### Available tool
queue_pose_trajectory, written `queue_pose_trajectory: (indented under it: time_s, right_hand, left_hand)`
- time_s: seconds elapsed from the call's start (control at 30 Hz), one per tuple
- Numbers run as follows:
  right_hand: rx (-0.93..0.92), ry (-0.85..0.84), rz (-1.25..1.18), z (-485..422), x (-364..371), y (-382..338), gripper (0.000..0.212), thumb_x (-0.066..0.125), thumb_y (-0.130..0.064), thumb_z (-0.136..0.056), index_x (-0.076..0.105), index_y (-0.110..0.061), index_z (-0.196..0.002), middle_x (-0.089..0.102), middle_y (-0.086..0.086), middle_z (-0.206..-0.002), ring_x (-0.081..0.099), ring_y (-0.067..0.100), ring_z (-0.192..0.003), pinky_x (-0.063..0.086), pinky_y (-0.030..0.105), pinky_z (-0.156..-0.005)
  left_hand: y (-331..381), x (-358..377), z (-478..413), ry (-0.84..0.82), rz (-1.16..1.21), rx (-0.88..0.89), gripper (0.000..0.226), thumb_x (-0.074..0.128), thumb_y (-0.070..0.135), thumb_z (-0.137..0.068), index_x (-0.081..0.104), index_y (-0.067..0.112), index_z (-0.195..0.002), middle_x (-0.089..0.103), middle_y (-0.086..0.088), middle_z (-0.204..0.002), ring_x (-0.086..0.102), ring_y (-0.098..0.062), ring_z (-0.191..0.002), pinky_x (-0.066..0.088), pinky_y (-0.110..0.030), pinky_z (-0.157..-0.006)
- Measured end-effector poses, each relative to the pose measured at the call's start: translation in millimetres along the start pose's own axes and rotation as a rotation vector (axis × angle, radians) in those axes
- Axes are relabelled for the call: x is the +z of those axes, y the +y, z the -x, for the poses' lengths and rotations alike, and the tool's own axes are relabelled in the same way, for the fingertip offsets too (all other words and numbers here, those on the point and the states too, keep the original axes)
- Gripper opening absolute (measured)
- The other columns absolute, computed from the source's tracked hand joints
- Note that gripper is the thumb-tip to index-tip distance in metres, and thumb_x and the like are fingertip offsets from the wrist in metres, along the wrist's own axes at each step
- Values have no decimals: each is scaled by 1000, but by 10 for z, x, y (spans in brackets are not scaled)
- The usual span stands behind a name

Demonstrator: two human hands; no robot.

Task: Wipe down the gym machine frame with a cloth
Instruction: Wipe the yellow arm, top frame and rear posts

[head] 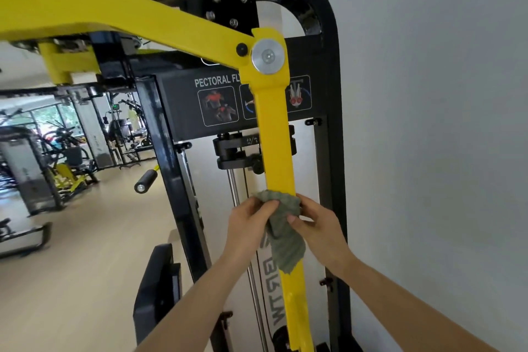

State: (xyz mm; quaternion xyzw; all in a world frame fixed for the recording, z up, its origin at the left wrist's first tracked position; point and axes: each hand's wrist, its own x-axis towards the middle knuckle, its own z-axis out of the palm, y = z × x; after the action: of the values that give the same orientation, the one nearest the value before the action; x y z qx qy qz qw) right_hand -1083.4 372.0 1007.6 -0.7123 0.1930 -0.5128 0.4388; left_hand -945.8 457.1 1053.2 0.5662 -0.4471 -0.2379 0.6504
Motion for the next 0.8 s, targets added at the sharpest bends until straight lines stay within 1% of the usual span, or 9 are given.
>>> queue_pose_trajectory:
  time_s: [0.07,0.17,0.27,0.33,0.4,0.53,0.6,0.67,0.8]
  right_hand:
    - [-21,1,-5,-112,-22,-102,36,66,-13,-96,62,-22,-130,72,-15,-114,66,7,-111,54,17,-86]
    - [-63,-1,-1,-264,-47,-283,37,67,-15,-95,61,-23,-131,71,-16,-113,66,6,-110,56,21,-88]
    - [-120,-3,-3,-401,-71,-470,34,66,-17,-96,63,-23,-128,72,-15,-112,66,7,-109,56,19,-84]
    - [-153,-6,-3,-497,-90,-601,33,65,-17,-96,63,-21,-129,72,-12,-113,66,8,-109,57,20,-83]
    - [-179,-10,-15,-598,-106,-741,35,65,-17,-97,63,-18,-132,72,-11,-114,66,7,-108,57,21,-84]
    - [-232,11,-50,-821,-124,-1039,33,63,-12,-98,64,-17,-130,73,-11,-113,68,4,-104,55,18,-82]
    - [-223,16,-123,-928,-125,-1179,33,62,-10,-98,64,-16,-130,74,-9,-113,70,6,-104,56,19,-82]
    - [-191,7,-208,-1013,-121,-1306,32,61,-8,-98,65,-15,-129,76,-6,-111,71,9,-103,57,21,-79]
    - [-188,7,-278,-1117,-132,-1509,25,60,-5,-98,69,-16,-119,77,-3,-108,73,10,-100,56,18,-76]
  left_hand:
    - [154,-3,-61,-13,34,-5,15,68,25,-95,77,15,-103,78,-1,-98,73,-18,-98,60,-41,-90]
    - [394,-18,-142,-36,42,-8,15,66,28,-97,77,19,-103,79,4,-95,74,-11,-92,62,-32,-78]
    - [637,-41,-214,-47,79,17,16,64,23,-98,76,14,-105,79,1,-94,75,-10,-86,59,-23,-66]
    - [796,-47,-261,-45,88,45,17,64,21,-99,75,12,-106,79,-1,-95,76,-11,-85,58,-23,-64]
    - [941,-47,-310,-33,91,74,16,65,22,-98,76,13,-105,79,0,-94,76,-12,-84,59,-23,-64]
    - [1227,-27,-422,3,113,130,15,65,23,-98,76,15,-105,80,0,-95,76,-12,-86,59,-23,-65]
    - [1362,-7,-465,26,125,165,12,66,24,-98,76,17,-101,80,3,-92,76,-10,-83,58,-21,-63]
    - [1472,13,-494,37,147,196,11,67,24,-98,75,17,-101,80,3,-91,76,-10,-83,60,-23,-64]
    - [1585,49,-512,59,140,264,13,66,23,-98,75,16,-103,79,-1,-99,75,-16,-93,63,-40,-83]
